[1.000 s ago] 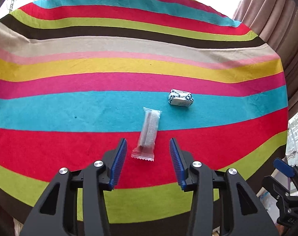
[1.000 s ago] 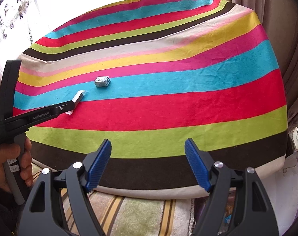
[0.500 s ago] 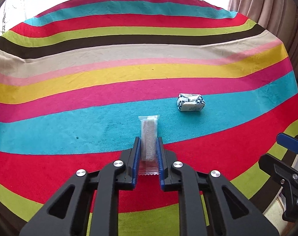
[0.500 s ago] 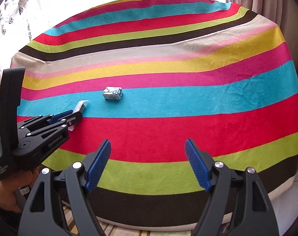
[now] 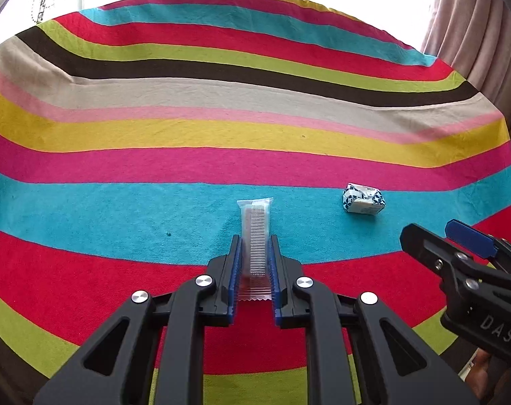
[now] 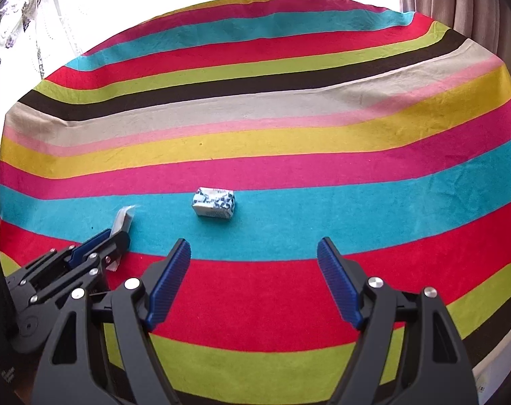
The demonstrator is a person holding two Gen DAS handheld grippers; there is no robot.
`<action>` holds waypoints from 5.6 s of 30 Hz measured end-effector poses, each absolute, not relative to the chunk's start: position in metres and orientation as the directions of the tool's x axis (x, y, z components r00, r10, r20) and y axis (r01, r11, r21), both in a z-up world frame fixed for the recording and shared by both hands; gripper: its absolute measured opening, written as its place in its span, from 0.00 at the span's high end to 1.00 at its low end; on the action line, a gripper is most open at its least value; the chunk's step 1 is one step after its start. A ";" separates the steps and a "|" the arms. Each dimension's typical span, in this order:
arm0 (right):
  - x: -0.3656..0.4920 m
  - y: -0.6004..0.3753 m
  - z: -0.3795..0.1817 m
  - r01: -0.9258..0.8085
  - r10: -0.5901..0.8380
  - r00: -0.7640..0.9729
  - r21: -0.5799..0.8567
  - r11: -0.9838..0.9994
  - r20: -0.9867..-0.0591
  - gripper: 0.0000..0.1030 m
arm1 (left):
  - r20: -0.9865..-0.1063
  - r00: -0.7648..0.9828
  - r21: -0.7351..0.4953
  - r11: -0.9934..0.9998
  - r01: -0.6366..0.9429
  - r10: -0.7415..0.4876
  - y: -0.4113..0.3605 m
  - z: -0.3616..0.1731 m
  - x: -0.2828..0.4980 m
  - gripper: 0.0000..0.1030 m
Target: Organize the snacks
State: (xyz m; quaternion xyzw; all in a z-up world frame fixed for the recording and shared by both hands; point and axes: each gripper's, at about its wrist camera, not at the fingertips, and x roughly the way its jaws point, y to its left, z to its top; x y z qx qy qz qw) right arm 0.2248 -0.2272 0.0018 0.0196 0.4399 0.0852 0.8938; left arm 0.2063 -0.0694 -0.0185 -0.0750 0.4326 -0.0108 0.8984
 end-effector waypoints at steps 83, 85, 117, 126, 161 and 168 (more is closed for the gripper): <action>0.069 -0.360 0.038 -0.039 0.174 0.628 0.192 0.981 -0.759 0.66 | -0.780 0.578 -0.160 0.969 0.186 -0.240 -0.221 0.041 0.072 0.87; 0.060 -0.371 0.038 -0.023 0.161 0.631 0.189 0.982 -0.759 0.66 | -0.784 0.570 -0.146 0.965 0.216 -0.246 -0.234 0.041 0.066 0.87; -0.014 -0.531 0.009 0.290 -0.004 0.620 0.225 0.930 -0.784 0.55 | -0.860 0.322 -0.205 0.845 0.494 -0.396 -0.386 0.012 0.040 0.82; -0.034 -0.527 0.021 0.284 -0.020 0.632 0.207 0.936 -0.774 0.29 | -0.867 0.308 -0.236 0.867 0.438 -0.391 -0.368 0.014 0.030 0.27; -0.064 -0.540 -0.006 0.337 -0.050 0.565 0.175 0.925 -0.823 0.28 | -0.895 0.246 -0.245 0.870 0.427 -0.372 -0.366 0.006 0.008 0.14; -0.064 -0.540 -0.006 0.337 -0.048 0.563 0.176 0.925 -0.825 0.28 | -0.895 0.248 -0.241 0.870 0.430 -0.371 -0.366 0.006 0.007 0.14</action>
